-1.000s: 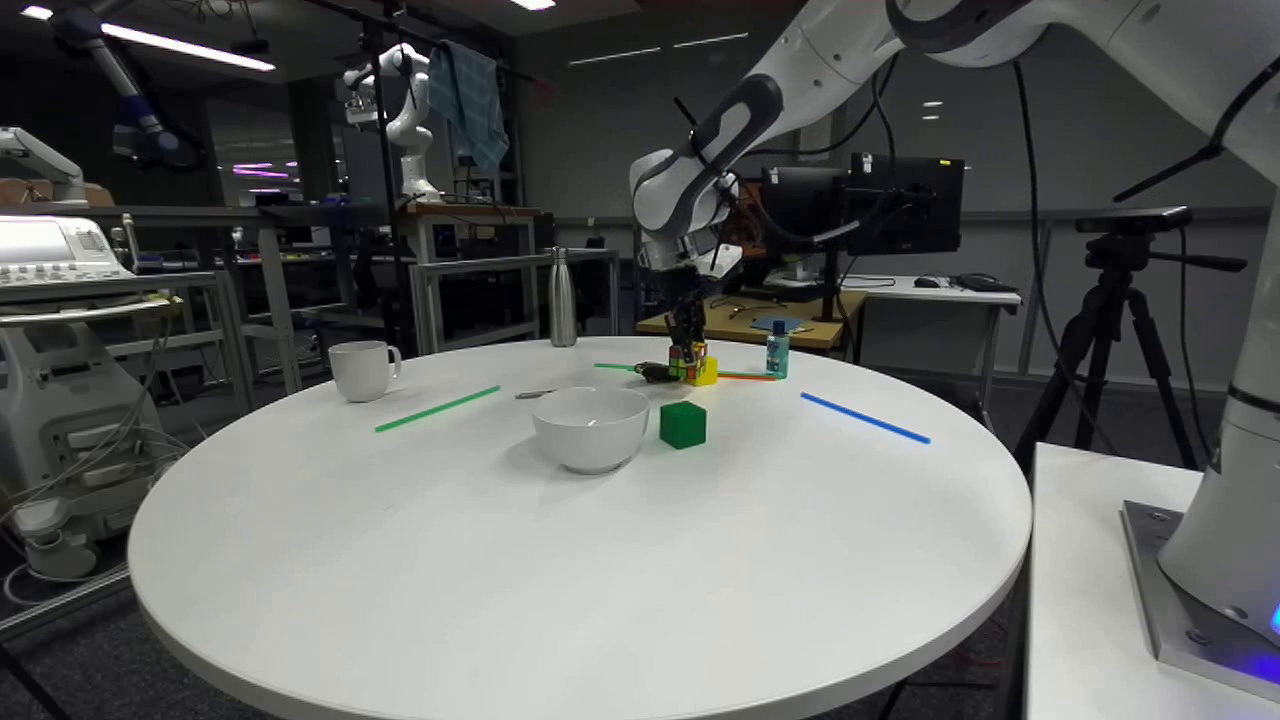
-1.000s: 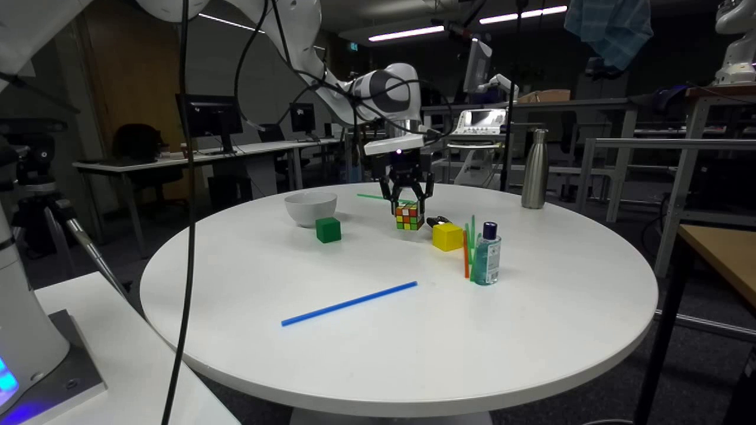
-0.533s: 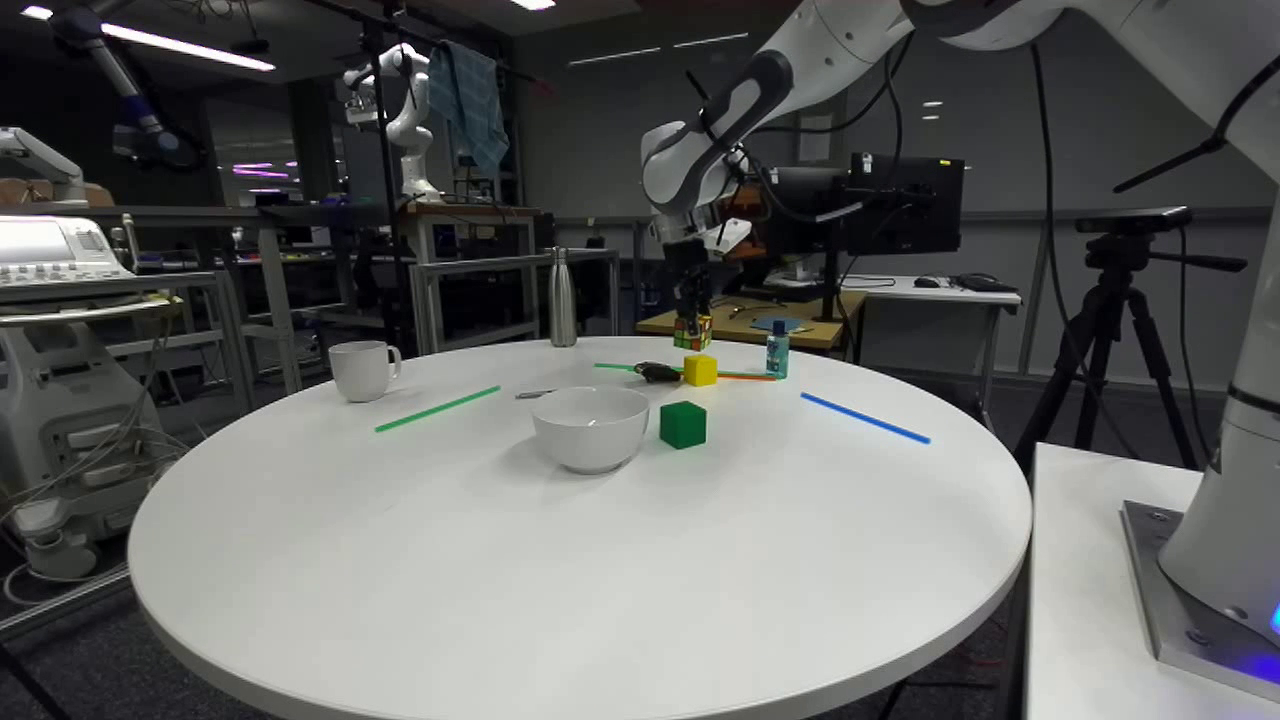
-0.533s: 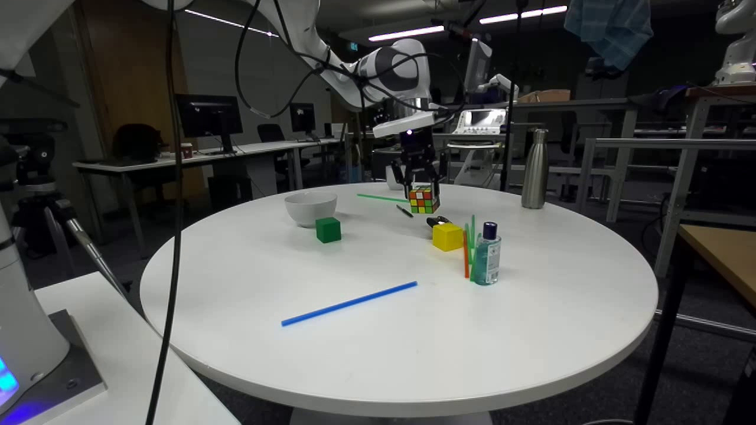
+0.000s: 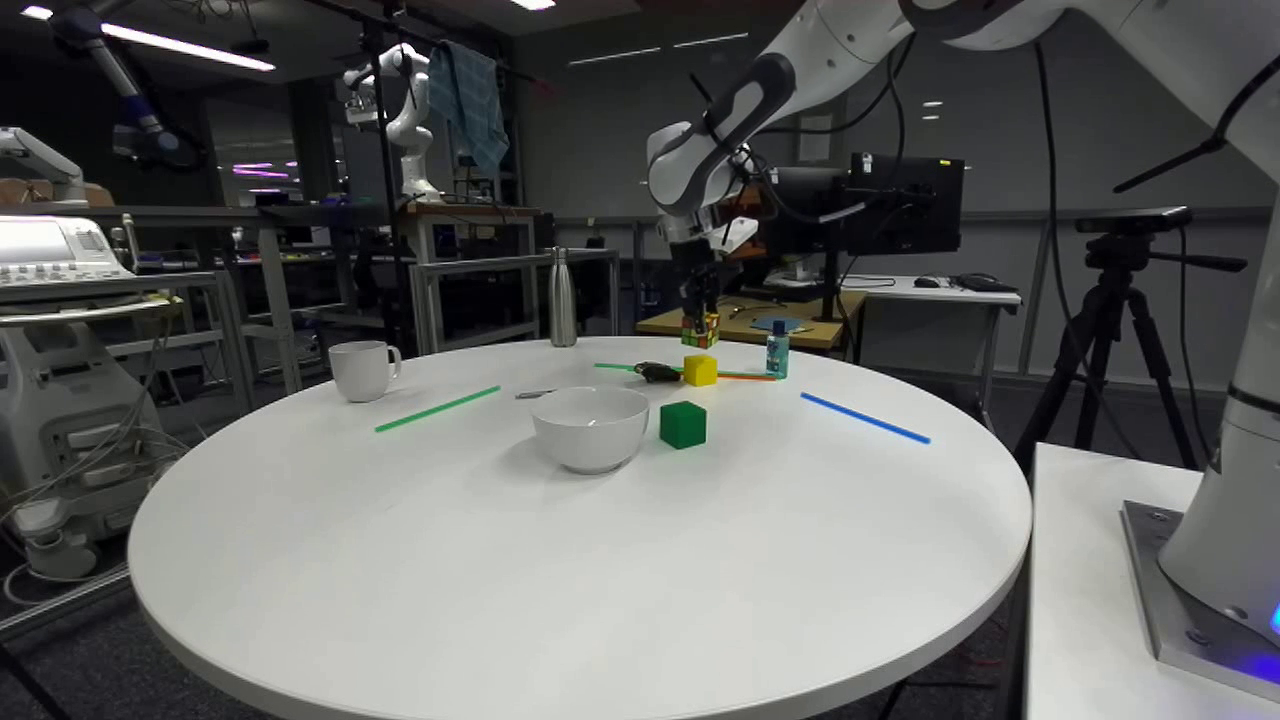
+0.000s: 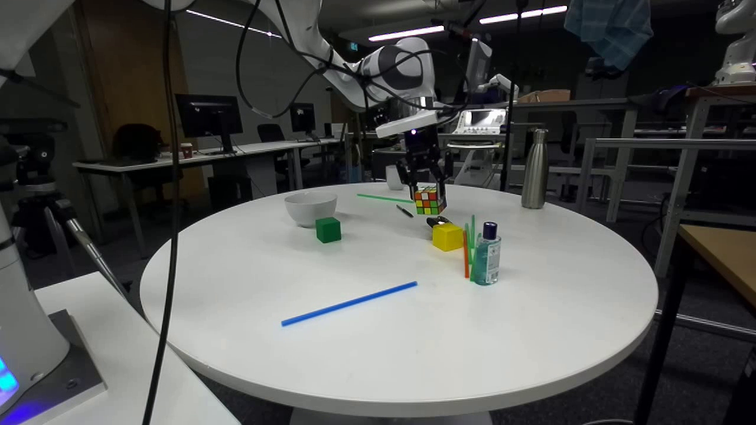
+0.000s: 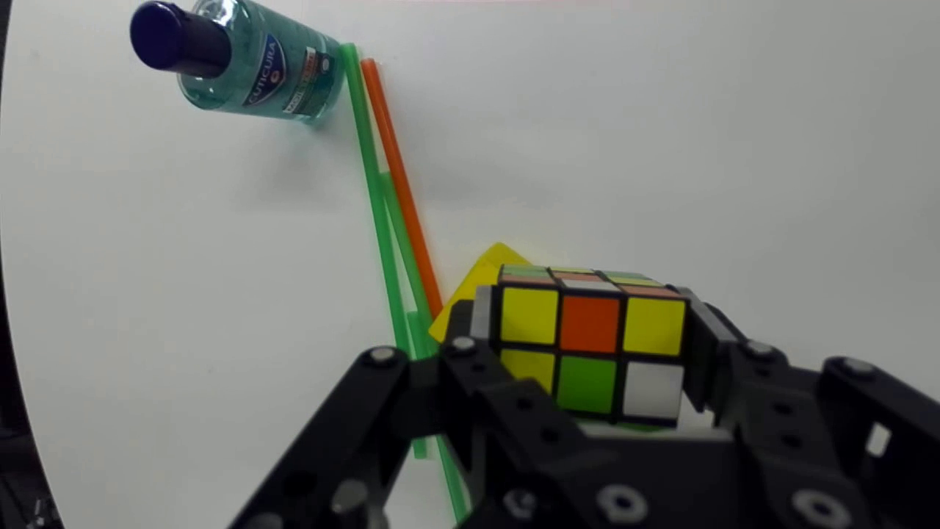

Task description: Put the Rubik's cube on top of the yellow block

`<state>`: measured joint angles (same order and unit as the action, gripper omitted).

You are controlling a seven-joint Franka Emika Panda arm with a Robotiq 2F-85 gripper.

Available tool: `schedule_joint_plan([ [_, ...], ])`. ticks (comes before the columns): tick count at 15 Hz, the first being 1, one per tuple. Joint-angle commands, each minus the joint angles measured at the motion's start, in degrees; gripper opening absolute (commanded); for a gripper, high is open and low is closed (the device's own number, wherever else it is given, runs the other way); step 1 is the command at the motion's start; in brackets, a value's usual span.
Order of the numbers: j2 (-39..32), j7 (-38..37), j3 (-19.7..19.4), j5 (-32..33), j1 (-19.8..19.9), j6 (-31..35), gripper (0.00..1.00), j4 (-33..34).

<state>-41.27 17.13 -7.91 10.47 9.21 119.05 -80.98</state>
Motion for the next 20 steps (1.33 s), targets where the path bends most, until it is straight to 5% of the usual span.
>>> schedule_joint_plan([
  [1,-1.1,-1.4,-0.3,0.6,1.2,-2.6,0.34,3.1],
  [9,-3.6,-2.1,-0.7,0.3,2.3,-4.2,0.34,6.1],
  [20,-12.0,-2.2,-0.4,0.2,2.4,-11.4,0.34,19.0],
])
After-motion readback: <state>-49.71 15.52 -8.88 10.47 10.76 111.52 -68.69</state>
